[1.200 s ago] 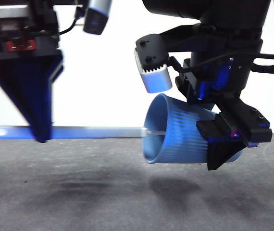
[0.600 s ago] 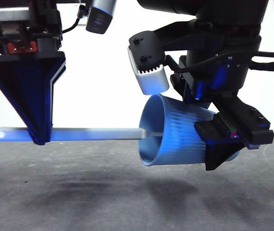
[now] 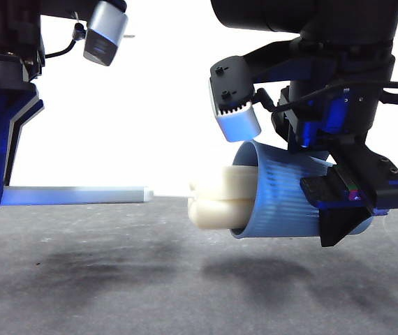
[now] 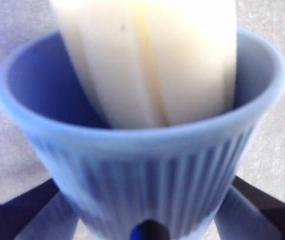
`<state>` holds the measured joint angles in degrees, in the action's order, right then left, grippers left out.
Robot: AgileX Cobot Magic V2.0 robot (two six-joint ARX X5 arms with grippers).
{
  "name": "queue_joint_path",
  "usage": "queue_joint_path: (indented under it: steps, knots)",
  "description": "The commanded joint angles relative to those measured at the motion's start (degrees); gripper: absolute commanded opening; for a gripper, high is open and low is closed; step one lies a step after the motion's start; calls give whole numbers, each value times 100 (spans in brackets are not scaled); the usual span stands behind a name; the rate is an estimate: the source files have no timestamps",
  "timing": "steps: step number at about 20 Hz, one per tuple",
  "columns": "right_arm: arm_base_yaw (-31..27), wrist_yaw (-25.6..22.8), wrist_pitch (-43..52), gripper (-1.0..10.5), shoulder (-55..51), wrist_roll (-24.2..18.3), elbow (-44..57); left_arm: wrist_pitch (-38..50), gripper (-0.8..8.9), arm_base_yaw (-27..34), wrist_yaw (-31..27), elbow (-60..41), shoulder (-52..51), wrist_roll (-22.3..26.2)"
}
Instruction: Pick up the cup brush,pick up the cup,insert the brush into the cup,clean the cup,put the cup brush back,put the cup back to the fixed position on the table
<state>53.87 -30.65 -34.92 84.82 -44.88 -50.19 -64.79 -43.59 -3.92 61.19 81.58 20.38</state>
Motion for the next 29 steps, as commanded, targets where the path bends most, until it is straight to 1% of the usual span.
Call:
queue_joint_path:
  steps: [1,3,5,8,10,12,13,14,15,16,18,20,22,25,26,29]
  knots:
    - [2,31,-26,-18,-81,87,4,111,-8,133,-72,9,-15,-133]
    - [-24,15,-33,-18,-85,96,7,87,-8,247,-219,9,-15,-136]
    - [-203,9,-33,-18,-116,216,4,-31,-8,463,-308,9,-15,-133]
    - [-590,24,-11,-18,-245,577,4,-138,-8,863,-330,9,-98,-166]
    - [-879,50,39,-18,-426,942,4,-59,-8,1067,-313,9,-199,-326]
    - [-1093,146,221,-18,-673,1550,4,175,-8,1305,-225,9,-240,-743]
    - [-1169,361,306,-18,-822,1867,4,306,-8,1421,7,9,-240,-960]
    - [-1231,645,385,-18,-1038,2297,4,525,-8,1550,369,9,-240,-1298]
    - [-1252,835,487,-18,-1215,2673,4,802,-8,1644,614,9,-240,-1635]
    - [-1257,975,614,-18,-1386,2979,4,1084,-8,1698,752,9,-238,-1932]
    - [-1257,1156,870,-18,-1711,3397,4,1565,-8,1764,890,9,-225,-2382]
    - [-1257,1351,1189,-18,-1978,3799,4,1958,-8,1816,890,9,-181,-2861]
    - [-1257,1482,1478,-18,-2181,4030,4,2262,-8,1873,887,7,-66,-3248]
    - [-1257,1576,1718,-18,-2347,4188,4,2470,-8,1939,892,7,260,-3744]
    - [-1257,1582,1742,-18,-2356,4232,4,2514,-8,1937,892,7,393,-3849]
    - [-1257,1585,1753,-18,-2358,4260,4,2677,-8,1888,896,7,813,-3923]
